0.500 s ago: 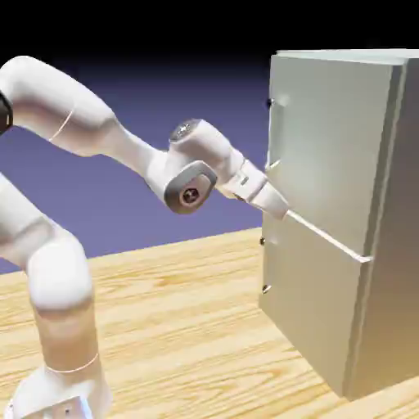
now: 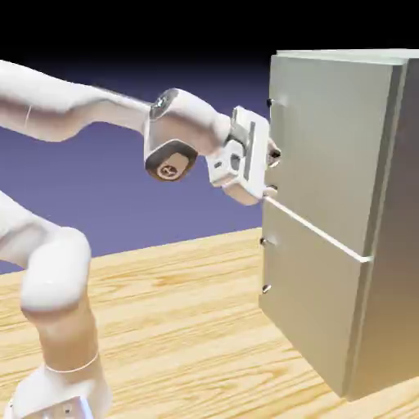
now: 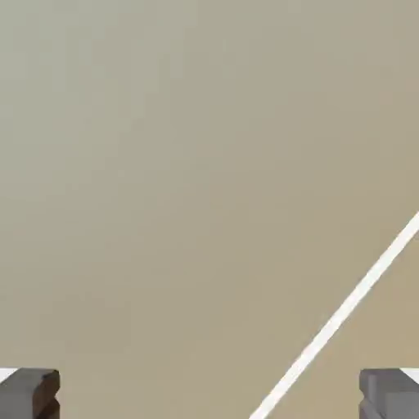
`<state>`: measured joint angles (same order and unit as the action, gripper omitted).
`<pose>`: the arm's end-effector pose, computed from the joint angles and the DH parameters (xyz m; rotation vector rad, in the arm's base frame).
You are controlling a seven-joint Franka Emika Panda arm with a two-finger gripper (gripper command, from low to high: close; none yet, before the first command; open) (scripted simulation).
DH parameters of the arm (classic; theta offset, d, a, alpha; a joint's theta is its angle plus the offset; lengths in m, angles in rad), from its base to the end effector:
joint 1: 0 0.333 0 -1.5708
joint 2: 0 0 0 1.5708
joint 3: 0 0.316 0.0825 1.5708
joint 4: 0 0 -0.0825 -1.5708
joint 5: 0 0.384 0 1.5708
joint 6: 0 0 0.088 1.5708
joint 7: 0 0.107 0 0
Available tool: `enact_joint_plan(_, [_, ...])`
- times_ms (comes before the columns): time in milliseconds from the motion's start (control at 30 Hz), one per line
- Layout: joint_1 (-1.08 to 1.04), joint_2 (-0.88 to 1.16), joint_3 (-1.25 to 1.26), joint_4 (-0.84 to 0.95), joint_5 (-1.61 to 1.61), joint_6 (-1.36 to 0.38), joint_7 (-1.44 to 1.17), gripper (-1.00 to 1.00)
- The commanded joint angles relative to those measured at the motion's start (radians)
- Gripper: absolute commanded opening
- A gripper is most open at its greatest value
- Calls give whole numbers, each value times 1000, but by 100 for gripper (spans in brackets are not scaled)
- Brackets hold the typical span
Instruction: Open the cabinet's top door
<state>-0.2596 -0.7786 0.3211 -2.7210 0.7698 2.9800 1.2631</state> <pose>0.3599 -0.0096 0.5525 -1.3164 1.7628 -0.7847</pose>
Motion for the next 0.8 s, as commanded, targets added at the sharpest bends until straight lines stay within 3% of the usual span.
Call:
enact_joint_plan(0, [-15,-12,18,5,44,-3,30,0])
enact_joint_plan(767, [-368,-283,435,121,1044,-77,708,0])
